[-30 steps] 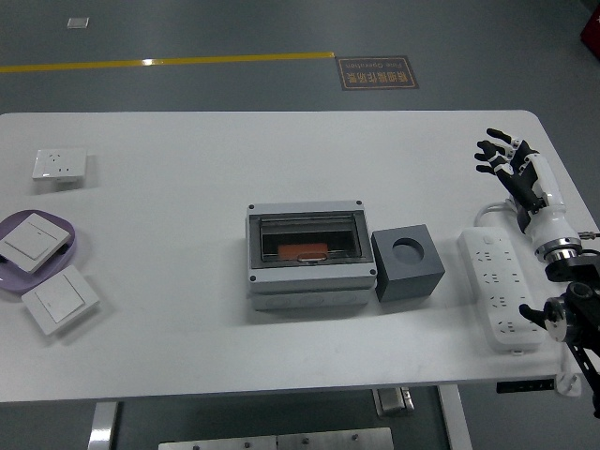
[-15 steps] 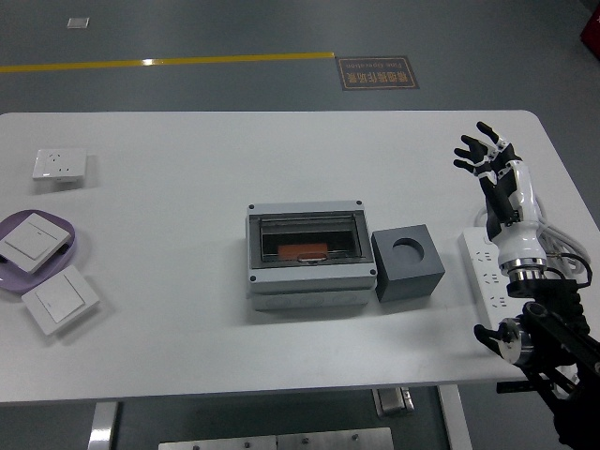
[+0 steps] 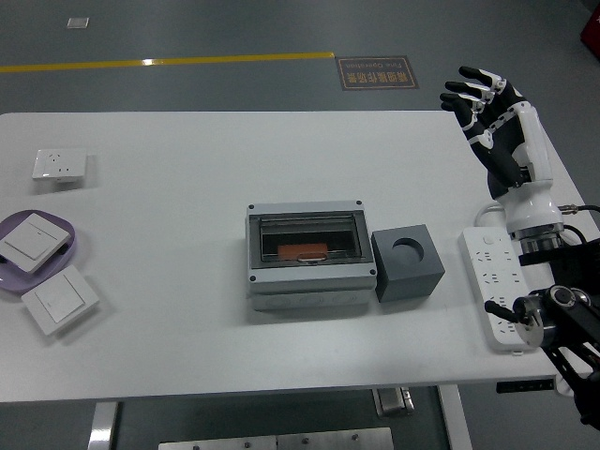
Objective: Pick up the cylinder from the cube,place it in the box,flap close box
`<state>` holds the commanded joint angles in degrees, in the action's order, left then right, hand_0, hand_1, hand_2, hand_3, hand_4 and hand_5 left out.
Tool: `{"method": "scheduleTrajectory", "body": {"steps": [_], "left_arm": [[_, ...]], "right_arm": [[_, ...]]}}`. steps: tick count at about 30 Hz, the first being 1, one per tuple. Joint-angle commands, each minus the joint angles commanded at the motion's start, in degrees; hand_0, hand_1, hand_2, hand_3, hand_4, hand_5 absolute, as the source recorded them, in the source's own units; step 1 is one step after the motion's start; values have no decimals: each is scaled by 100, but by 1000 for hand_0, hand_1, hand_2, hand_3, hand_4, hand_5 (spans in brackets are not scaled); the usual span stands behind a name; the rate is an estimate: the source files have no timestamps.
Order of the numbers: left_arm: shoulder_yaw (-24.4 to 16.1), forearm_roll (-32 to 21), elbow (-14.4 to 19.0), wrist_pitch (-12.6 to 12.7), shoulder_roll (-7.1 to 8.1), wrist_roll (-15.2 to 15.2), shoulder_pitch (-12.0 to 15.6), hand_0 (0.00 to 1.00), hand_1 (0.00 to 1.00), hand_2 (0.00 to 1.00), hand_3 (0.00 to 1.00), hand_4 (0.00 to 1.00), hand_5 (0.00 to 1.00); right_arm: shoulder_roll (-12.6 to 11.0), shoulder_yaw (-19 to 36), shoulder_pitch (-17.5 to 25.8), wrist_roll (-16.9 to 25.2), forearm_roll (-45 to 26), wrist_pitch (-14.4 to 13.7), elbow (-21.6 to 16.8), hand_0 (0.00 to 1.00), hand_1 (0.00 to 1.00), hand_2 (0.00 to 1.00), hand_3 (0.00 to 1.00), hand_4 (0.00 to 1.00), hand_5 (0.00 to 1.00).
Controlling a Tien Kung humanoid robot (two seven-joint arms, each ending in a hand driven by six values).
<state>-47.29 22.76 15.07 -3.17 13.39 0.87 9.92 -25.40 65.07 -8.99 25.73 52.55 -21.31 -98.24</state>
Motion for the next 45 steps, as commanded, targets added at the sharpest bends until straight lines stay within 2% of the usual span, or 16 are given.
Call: {"method": "scheduleTrajectory", "body": {"steps": [2,6,11,12,16,21,23,24,30,33,37,45], "left_arm": [[8,-2,1,-1,-2,1,0,616,625,620,638,703,166],[4,9,4,-2,0,1,-10,616,625,620,638,703,166],[-19,29,9,-2,10,-1,-17,616,625,620,638,703,166],[-20,29,10,-2,9,0,-17,616,625,620,638,703,166],[-19,30,13,-2,-1,1,-17,616,625,620,638,703,166],[-32,40,11,-1,-3,0,-20,616,625,619,639,704,166],[-34,41,11,0,-3,-1,-20,616,625,619,639,704,166],[-31,40,11,0,-4,0,-20,616,625,620,639,703,166],[-36,43,13,0,-16,1,-26,616,625,620,638,703,166],[-25,34,11,0,-20,2,-24,616,625,620,638,703,166],[-35,43,10,0,-7,1,-33,616,624,620,639,703,166],[-40,50,10,-5,11,1,-47,616,625,619,640,703,166]], "right_arm": [[-28,129,-2,-61,72,24,-160,625,588,604,610,788,383],[-40,264,-1,-128,136,64,-233,612,583,600,610,778,387],[-42,272,0,-200,184,124,-82,612,583,600,610,778,387],[-33,264,0,-209,190,132,-37,565,531,570,586,790,404],[21,230,0,-231,189,149,129,565,531,570,586,790,404],[99,-23,-80,-212,71,161,476,550,520,562,573,786,387],[160,-151,-107,-191,-32,172,666,550,520,562,573,786,387],[203,-266,-124,-171,-162,184,804,531,482,548,540,778,384],[372,-703,-76,-130,-651,250,1454,528,481,543,535,755,366],[378,-785,-67,-139,-712,269,1559,528,481,543,535,755,366],[317,-714,-107,-171,-635,270,1419,526,477,540,534,747,364],[185,-374,-122,-254,-225,248,609,527,471,537,534,739,356]]}}
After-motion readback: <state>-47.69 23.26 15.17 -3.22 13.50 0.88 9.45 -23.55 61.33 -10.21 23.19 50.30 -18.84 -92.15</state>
